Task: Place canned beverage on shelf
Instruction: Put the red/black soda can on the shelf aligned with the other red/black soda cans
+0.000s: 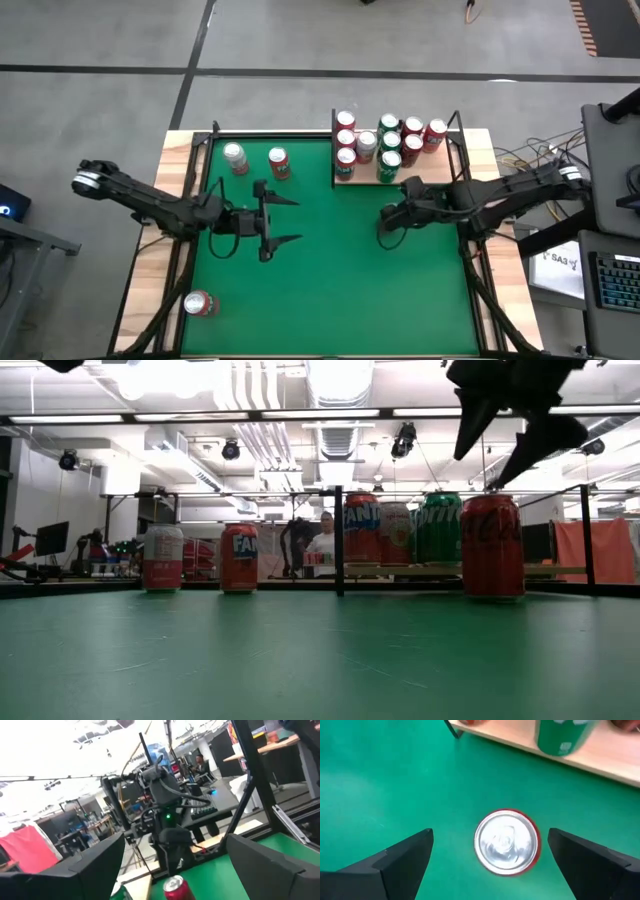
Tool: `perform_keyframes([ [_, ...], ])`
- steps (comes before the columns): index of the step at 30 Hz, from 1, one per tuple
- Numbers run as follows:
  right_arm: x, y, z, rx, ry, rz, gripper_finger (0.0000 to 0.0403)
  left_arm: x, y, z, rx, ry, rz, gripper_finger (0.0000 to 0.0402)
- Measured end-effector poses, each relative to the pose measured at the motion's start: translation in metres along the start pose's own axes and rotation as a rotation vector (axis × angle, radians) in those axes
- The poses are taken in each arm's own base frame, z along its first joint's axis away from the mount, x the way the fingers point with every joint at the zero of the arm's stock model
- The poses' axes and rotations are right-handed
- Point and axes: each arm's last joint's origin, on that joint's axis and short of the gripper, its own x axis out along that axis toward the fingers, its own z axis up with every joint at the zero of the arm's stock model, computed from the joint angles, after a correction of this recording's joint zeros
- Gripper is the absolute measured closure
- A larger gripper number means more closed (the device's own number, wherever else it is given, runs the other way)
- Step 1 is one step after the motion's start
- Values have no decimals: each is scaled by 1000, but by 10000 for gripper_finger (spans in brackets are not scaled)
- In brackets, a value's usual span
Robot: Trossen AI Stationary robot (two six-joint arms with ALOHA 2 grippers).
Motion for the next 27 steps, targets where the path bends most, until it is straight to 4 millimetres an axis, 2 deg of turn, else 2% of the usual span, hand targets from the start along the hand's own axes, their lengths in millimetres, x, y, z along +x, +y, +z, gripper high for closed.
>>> perform_keyframes([
  [8,12,28,6,3,93,-230,17,-4,1,-2,24,58,-4,68],
  [11,21,32,11,-9,143,-297,17,-4,2,-2,44,66,13,68],
  [22,54,34,15,-50,276,-340,17,-11,7,4,58,64,20,68],
  [27,64,37,15,-62,290,-324,35,-12,8,5,59,66,19,68],
])
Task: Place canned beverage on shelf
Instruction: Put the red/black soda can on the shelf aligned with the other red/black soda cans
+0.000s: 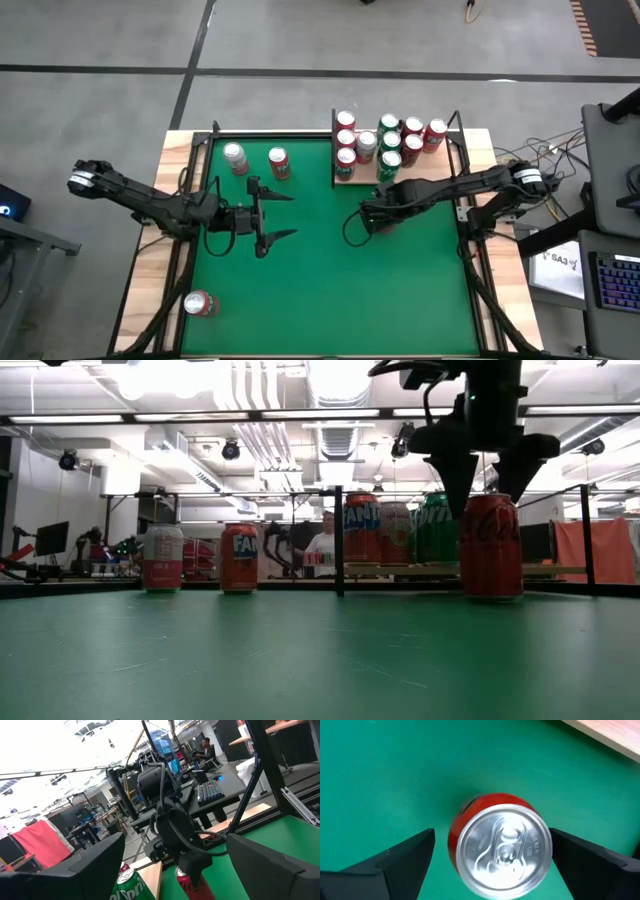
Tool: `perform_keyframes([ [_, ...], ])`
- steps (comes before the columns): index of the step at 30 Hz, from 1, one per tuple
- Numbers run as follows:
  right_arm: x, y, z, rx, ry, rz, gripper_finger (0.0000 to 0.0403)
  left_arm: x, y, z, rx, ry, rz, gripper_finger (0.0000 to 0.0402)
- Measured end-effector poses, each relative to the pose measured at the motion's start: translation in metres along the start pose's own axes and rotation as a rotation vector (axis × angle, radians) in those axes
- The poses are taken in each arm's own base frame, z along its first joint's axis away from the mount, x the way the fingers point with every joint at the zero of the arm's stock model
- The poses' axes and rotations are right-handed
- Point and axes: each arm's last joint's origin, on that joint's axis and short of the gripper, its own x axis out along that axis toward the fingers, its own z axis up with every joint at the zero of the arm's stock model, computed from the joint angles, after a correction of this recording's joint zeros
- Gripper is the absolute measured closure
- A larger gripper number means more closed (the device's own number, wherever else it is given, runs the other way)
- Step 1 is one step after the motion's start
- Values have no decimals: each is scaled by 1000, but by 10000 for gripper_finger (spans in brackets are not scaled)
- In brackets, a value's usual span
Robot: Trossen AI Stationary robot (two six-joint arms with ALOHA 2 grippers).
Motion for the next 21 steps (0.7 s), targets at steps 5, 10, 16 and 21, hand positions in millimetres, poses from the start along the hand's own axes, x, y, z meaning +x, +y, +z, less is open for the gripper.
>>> perform_keyframes([
  [5,4,2,0,0,14,-8,100,0,0,0,0,-1,1,68],
  [10,4,2,1,-10,15,-9,115,0,0,0,-1,-2,1,68],
  [16,-18,-7,2,-15,45,12,115,0,0,0,-2,-3,1,68],
  [21,-49,-28,12,-10,43,-18,115,0,0,0,-24,-4,0,68],
])
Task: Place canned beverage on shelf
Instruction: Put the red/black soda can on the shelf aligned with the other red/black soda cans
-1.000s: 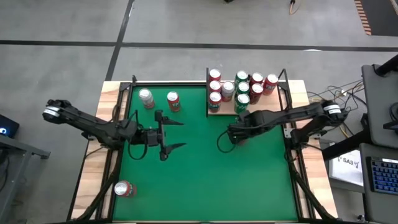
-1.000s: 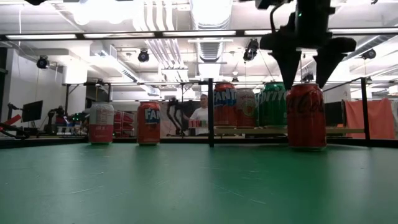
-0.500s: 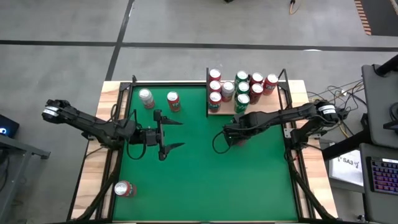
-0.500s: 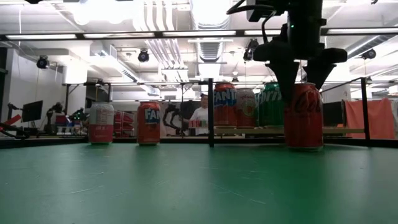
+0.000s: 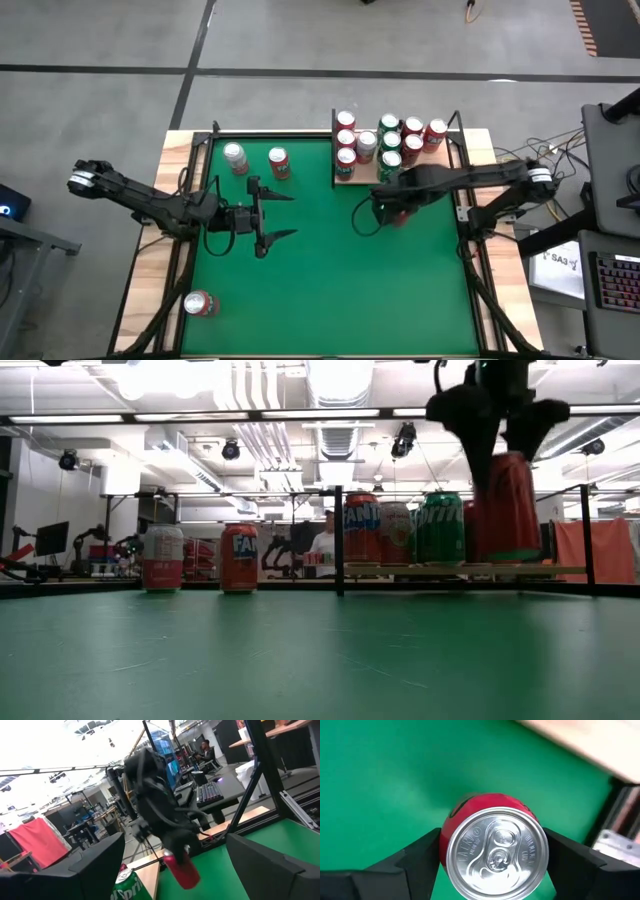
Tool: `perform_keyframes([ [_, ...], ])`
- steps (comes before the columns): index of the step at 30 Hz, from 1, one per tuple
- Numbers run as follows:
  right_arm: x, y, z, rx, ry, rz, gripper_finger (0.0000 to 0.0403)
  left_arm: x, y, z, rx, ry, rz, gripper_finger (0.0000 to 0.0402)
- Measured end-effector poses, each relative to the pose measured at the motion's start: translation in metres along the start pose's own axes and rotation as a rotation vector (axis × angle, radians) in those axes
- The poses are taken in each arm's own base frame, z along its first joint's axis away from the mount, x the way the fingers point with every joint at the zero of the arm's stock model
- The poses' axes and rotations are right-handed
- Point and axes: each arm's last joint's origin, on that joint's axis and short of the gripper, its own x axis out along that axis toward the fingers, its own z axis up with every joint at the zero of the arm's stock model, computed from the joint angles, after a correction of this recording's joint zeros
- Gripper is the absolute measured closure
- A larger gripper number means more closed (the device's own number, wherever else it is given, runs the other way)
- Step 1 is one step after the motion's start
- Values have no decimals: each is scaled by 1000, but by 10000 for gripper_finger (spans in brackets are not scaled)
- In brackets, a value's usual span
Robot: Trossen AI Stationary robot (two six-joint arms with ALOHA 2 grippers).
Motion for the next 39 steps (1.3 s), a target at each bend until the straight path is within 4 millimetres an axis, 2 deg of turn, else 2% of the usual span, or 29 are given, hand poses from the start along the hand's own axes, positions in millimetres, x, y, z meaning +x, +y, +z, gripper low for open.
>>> perform_keyframes([
  [5,-19,-27,20,30,-36,50,115,0,0,0,-26,-1,-1,68],
  [12,-23,-68,50,57,-59,38,115,0,-1,1,-46,-3,-5,68],
  [18,-18,-88,71,46,-61,12,115,0,-1,0,-48,-2,-5,68],
  [24,-7,-96,84,41,-75,15,115,0,-1,0,-49,-2,-5,68],
  [39,21,-97,91,40,-88,14,115,0,-1,1,-47,-3,-5,68],
])
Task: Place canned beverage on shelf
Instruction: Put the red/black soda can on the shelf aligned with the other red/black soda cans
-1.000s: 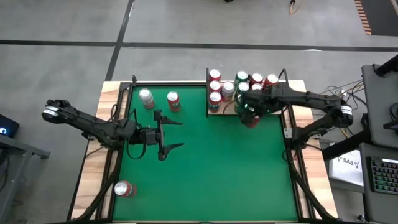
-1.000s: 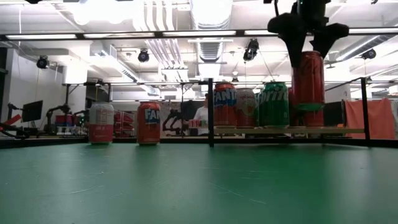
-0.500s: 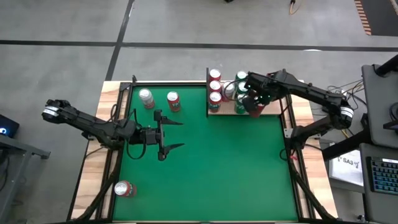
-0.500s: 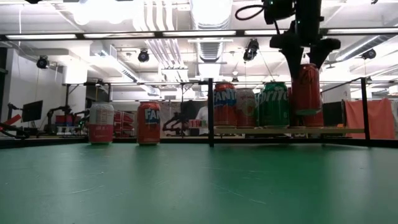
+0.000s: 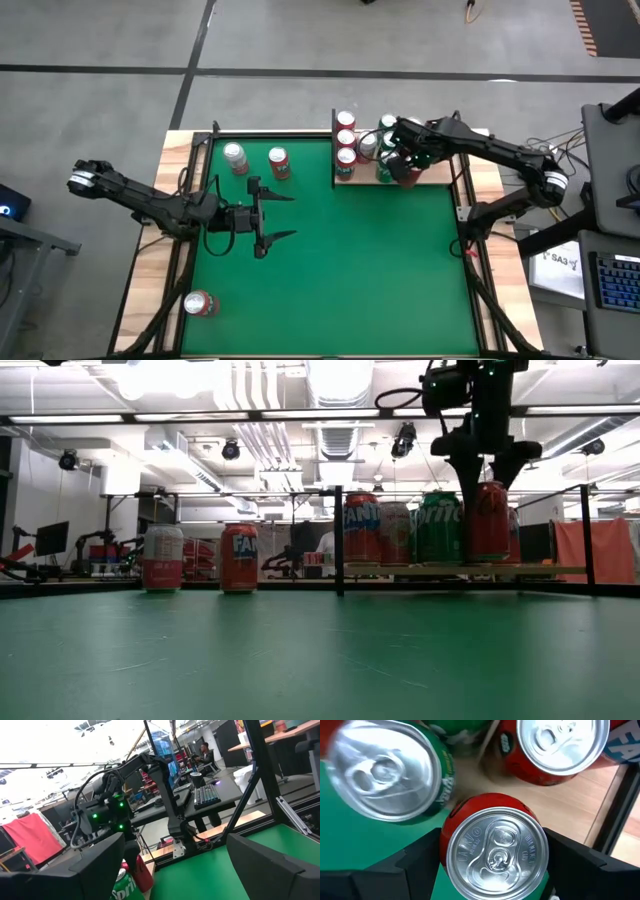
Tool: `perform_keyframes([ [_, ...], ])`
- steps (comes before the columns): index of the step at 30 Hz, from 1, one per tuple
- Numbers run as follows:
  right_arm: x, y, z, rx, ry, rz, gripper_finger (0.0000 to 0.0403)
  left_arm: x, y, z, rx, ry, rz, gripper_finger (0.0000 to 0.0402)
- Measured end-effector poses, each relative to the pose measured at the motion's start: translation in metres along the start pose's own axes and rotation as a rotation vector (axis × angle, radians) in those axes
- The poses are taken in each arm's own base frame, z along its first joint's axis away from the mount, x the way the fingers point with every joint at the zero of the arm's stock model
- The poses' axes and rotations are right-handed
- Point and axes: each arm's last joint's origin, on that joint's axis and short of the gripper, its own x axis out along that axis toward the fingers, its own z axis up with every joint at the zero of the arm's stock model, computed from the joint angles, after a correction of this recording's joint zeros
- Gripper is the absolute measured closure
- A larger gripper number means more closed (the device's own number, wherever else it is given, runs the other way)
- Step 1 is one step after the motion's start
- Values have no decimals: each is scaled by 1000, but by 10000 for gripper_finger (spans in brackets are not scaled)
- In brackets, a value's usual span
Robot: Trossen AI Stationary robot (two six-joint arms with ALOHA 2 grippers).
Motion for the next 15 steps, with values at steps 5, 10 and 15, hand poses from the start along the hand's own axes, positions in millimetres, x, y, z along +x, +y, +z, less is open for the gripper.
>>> perform_keyframes([
  [5,7,-1,2,-5,16,-21,115,0,0,0,5,0,0,68],
  [10,11,-2,5,-13,5,-73,115,0,0,0,5,0,0,68],
  [15,12,-1,5,-22,5,-78,115,0,0,0,2,0,0,68],
])
